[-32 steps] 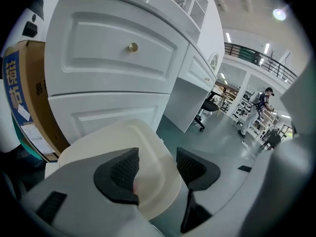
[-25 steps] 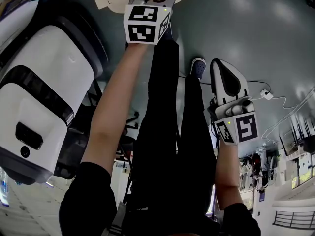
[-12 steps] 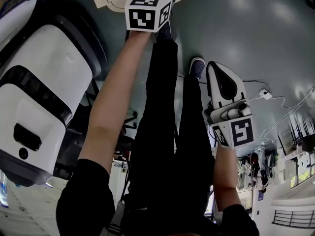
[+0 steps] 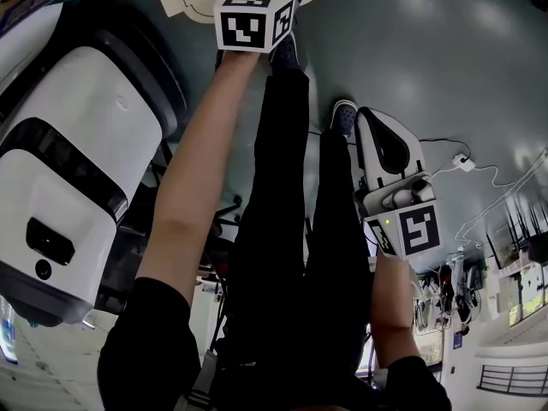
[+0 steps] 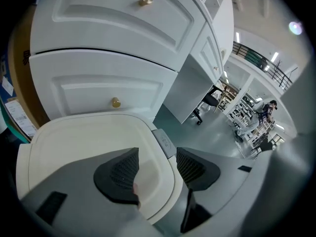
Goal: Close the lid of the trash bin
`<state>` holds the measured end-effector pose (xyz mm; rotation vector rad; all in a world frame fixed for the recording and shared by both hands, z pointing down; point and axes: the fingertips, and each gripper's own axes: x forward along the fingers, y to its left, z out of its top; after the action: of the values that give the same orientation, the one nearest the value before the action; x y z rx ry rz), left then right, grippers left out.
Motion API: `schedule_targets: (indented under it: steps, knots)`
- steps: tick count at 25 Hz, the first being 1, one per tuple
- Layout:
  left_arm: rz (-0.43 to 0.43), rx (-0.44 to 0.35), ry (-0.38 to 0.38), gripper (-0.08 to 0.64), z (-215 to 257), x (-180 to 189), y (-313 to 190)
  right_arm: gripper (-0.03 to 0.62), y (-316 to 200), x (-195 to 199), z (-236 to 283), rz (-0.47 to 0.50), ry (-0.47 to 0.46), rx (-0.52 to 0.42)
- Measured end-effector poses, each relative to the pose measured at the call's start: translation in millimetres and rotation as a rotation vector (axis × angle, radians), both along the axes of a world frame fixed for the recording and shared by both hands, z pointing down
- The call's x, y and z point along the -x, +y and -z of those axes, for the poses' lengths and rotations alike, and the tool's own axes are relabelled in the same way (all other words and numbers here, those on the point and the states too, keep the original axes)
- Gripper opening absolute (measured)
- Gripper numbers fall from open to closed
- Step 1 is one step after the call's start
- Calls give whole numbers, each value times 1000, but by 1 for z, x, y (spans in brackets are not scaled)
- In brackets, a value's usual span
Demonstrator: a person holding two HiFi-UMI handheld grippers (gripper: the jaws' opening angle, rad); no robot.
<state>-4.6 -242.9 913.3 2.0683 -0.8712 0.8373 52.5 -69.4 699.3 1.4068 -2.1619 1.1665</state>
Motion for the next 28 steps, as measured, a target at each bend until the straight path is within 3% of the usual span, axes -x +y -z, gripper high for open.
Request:
schedule_targets:
  steps: [6, 12, 16, 21, 28]
  knots:
    - [-15, -45, 17, 246, 14, 3, 6, 3, 3, -10, 12, -4, 16, -13]
    - [-28, -120, 7, 247, 68, 10, 14, 3, 6, -25, 49, -8, 35, -49]
    - [14, -144, 25, 246, 129, 23, 28, 3, 12, -30, 93, -4, 34, -77]
    - [21, -229, 48, 247, 219, 24, 53, 3, 19, -32, 154, 15, 36, -140]
    - [-31, -309, 92, 247, 353, 13, 147, 3, 59, -33, 245, 91, 70, -214]
